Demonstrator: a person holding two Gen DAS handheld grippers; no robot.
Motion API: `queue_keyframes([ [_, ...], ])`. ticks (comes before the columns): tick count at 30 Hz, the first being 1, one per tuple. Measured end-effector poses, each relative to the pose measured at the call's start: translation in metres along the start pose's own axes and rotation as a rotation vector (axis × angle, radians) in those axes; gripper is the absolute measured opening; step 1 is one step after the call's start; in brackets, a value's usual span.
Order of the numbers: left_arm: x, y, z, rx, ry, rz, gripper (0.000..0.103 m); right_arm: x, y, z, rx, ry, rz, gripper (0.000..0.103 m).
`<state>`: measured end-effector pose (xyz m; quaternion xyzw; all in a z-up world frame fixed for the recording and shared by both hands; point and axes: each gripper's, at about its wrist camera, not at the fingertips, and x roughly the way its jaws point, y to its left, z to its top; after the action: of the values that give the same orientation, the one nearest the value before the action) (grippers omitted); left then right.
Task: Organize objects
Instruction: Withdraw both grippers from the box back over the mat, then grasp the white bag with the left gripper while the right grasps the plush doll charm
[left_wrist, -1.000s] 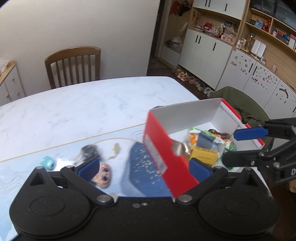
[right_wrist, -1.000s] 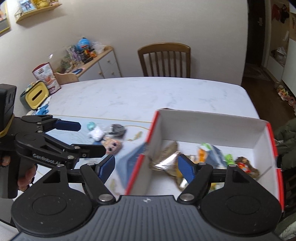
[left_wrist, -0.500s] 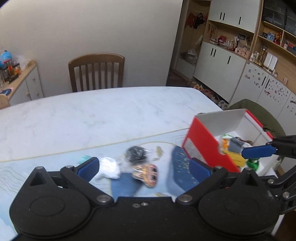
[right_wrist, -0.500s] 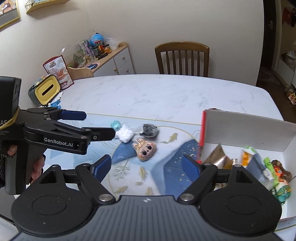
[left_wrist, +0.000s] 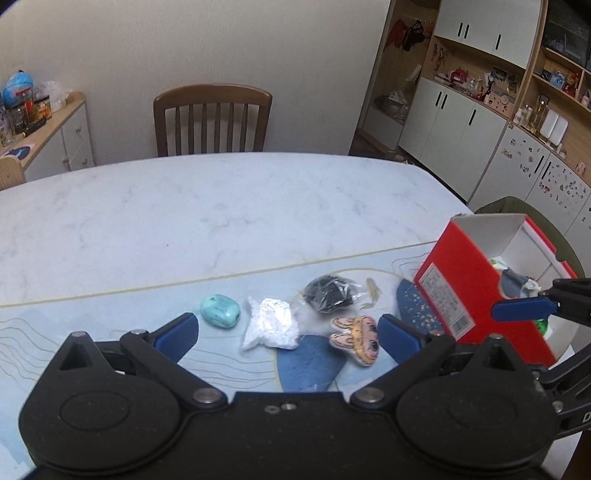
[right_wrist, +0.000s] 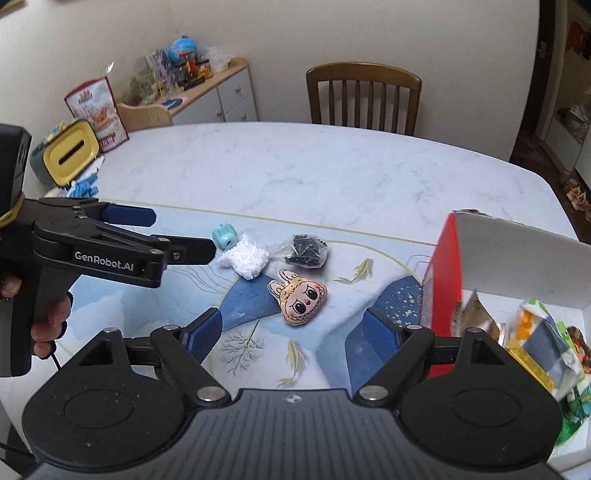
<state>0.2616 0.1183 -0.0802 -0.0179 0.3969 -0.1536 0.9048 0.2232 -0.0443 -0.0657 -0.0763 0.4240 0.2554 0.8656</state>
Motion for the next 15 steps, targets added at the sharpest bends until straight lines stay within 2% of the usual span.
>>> queue_keyframes([
  [15, 0.054, 0.013, -0.008, 0.016, 0.056, -0.070, 0.102, 0.070, -0.006, 0.003, 0.039, 0.110, -0.018, 0.083],
])
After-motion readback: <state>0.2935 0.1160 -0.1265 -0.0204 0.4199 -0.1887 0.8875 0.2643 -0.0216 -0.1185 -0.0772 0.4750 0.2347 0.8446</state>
